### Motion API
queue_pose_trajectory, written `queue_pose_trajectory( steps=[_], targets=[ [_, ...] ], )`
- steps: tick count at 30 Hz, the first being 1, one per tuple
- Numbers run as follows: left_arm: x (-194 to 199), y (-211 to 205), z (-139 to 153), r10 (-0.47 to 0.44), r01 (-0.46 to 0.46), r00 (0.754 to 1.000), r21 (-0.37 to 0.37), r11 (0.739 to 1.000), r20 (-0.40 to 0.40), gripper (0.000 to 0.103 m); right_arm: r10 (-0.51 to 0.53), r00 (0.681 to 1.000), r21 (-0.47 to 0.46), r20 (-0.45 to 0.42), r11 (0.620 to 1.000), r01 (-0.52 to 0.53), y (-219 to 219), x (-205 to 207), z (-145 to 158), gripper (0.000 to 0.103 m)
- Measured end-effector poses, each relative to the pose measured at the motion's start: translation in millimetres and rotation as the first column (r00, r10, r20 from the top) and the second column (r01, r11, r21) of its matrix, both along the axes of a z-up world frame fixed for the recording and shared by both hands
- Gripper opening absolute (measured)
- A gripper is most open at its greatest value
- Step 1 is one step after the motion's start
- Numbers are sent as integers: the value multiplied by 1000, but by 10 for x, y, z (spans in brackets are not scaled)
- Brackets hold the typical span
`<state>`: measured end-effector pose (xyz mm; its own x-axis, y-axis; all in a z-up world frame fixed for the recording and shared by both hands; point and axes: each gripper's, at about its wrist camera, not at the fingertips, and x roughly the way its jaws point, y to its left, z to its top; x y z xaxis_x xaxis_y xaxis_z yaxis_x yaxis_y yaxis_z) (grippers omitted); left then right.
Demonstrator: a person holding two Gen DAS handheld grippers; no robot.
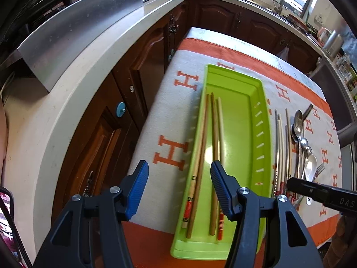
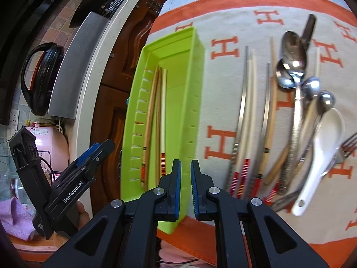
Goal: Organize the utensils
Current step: 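Lower the red-banded chopstick into the tray and open the right tool, then grasp a metal chopstick from the pile with the left tool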
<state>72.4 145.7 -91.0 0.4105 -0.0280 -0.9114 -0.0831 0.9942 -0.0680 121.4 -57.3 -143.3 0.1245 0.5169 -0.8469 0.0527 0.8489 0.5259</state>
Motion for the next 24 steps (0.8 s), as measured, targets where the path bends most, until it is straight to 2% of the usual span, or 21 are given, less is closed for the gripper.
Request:
queue_pose_trajectory(
  steps=[9,15,20,22,24],
  targets=[
    [-119,-339,197,-82,82,997,-18,996,14,56,-34,993,-75,116,996,43,-557,-226,337,9],
    [-116,-733,300,-177,177,984,-63,982,15,56,-110,986,-55,125,992,117,-979,-258,416,9],
    [-29,-1092,227,-254,252,967,-101,963,-17,56,-137,984,-33,118,989,142,-1211,-294,398,9],
    [36,-1218,167,-281,275,959,-120,954,-38,47,-141,984,-26,112,989,145,-1256,-314,371,9],
    [138,-1346,66,-311,297,947,-153,943,-80,33,-146,984,-19,104,989,149,-1256,-309,335,9]
  ],
)
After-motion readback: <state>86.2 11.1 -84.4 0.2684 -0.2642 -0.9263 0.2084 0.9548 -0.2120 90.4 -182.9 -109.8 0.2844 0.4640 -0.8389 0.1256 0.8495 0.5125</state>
